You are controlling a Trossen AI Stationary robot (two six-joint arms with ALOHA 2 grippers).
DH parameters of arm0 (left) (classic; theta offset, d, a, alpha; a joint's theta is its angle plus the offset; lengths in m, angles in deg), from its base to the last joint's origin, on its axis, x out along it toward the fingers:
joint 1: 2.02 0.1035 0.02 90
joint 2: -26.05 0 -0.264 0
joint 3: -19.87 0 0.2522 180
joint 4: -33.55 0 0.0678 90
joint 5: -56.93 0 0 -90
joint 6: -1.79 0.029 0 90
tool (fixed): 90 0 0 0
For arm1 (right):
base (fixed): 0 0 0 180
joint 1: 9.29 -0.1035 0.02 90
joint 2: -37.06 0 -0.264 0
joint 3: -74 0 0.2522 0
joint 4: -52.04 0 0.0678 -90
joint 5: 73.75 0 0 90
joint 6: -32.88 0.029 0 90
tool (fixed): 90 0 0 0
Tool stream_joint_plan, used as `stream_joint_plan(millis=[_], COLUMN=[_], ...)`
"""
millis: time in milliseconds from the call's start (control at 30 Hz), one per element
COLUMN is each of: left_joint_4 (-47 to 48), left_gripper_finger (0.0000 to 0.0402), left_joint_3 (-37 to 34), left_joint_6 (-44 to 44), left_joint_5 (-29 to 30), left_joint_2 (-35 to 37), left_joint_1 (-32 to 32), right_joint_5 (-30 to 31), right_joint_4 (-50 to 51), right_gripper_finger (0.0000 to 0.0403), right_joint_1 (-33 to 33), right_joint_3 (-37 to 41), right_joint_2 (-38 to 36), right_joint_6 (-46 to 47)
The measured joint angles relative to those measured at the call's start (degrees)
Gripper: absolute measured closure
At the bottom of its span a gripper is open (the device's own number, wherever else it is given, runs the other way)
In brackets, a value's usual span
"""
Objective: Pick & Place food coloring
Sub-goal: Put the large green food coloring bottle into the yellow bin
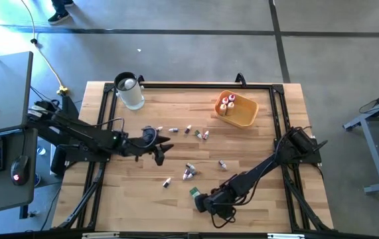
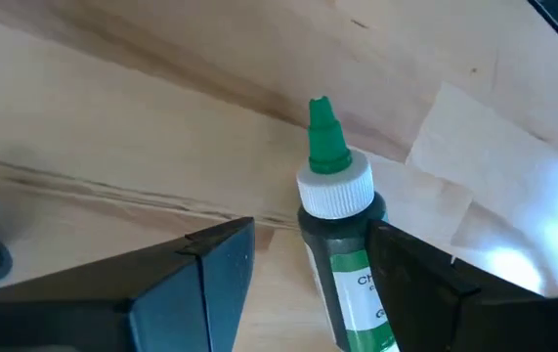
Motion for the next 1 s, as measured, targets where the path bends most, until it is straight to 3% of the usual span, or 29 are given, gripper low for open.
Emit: stream_joint_plan(millis=[200, 400, 600, 1000], left_joint_4=[-7.50, -8.11, -10.51, -10.95], left_gripper_finger=[0.0229, 0.0229, 0.0229, 0.0229], left_joint_3=[0.02, 0.02, 0.00, 0.00], left_joint_6=[-0.16, -0.49, 0.05, 1.02], left_joint_5=[-2.06, -2.65, -2.80, -2.90], left_joint_2=[-4.61, -5.46, -5.46, -5.46], left_joint_1=[-0.02, 0.00, -0.02, -0.02], right_joint_5=[7.25, 15.03, 9.28, 4.80], right_joint_4=[0.05, 0.07, 0.03, -2.92], right_gripper_finger=[0.0212, 0.0212, 0.0212, 0.0212], right_joint_1=[-1.00, -3.19, -4.57, -3.51], right_joint_3=[0.07, 0.07, 0.07, 0.07], right_joint_2=[0.07, 0.07, 0.07, 0.07], right_joint_6=[-0.61, -0.83, -7.64, -12.25])
